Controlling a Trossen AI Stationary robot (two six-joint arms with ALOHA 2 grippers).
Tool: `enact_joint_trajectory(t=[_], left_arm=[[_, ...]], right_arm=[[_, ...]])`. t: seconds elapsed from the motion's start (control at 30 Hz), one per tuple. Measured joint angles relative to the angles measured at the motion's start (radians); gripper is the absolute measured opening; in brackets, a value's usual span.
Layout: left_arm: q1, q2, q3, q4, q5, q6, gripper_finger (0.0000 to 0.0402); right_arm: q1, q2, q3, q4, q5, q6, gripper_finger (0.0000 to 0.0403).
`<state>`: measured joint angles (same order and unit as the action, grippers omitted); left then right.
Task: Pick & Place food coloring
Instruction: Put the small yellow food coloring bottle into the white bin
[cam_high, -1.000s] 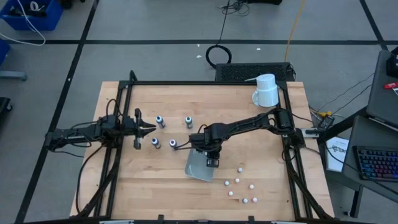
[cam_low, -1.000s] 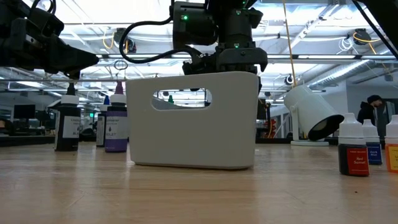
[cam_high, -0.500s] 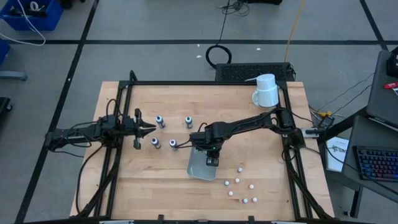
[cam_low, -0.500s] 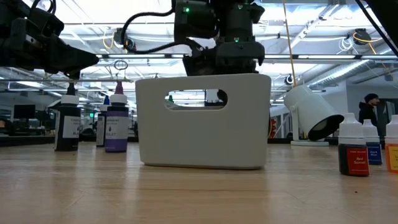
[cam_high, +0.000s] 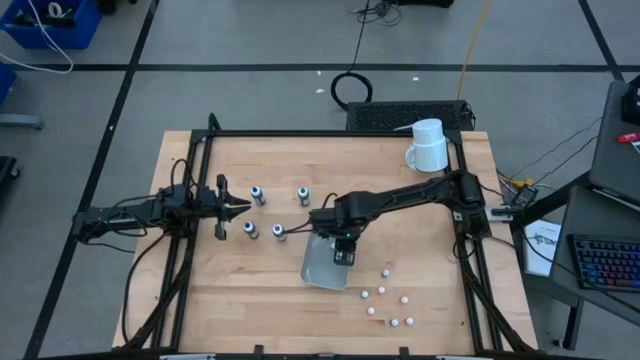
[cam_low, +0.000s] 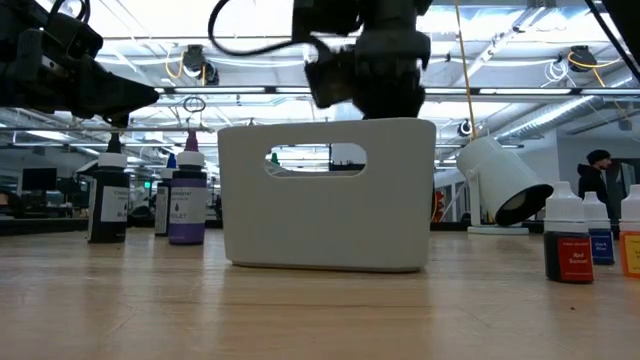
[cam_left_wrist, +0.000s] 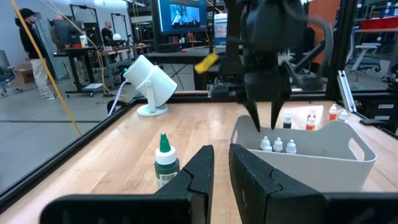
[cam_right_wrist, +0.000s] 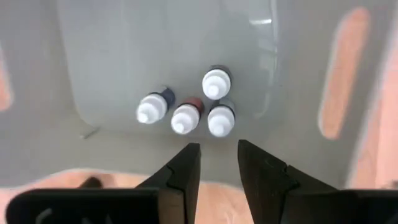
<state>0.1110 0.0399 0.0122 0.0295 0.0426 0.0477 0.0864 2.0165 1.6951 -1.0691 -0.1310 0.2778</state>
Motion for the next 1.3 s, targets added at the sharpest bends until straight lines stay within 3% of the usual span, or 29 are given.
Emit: enact_joint_trajectory(t=[0.27,0.53,0.67,0.9,1.13,1.3], left_arm=[[0.0,0.0,0.0,0.001,0.0,0.0,0.0058],[0.0,0.0,0.0,0.0,0.0,0.0,0.0058],[0.0,0.0,0.0,0.0,0.0,0.0,0.0058],[0.0,0.0,0.0,0.0,0.0,0.0,0.0058],[0.0,0.0,0.0,0.0,0.0,0.0,0.0058],[0.0,0.0,0.0,0.0,0.0,0.0,0.0058]], right_arm=[[0.036,-0.15,0.0,-0.178,0.004,0.212,0.0101],[0.189,-0.289,0.0,-0.388,0.131,0.605,0.01],[0.266,-0.329,0.001,-0.414,0.132,0.72,0.01],[0.368,-0.339,0.001,-0.379,0.078,0.808,0.01],[0.419,-0.334,-0.049,-0.112,0.159,0.863,0.01],[0.434,-0.335,-0.152,0.021,-0.007,1.048,0.01]])
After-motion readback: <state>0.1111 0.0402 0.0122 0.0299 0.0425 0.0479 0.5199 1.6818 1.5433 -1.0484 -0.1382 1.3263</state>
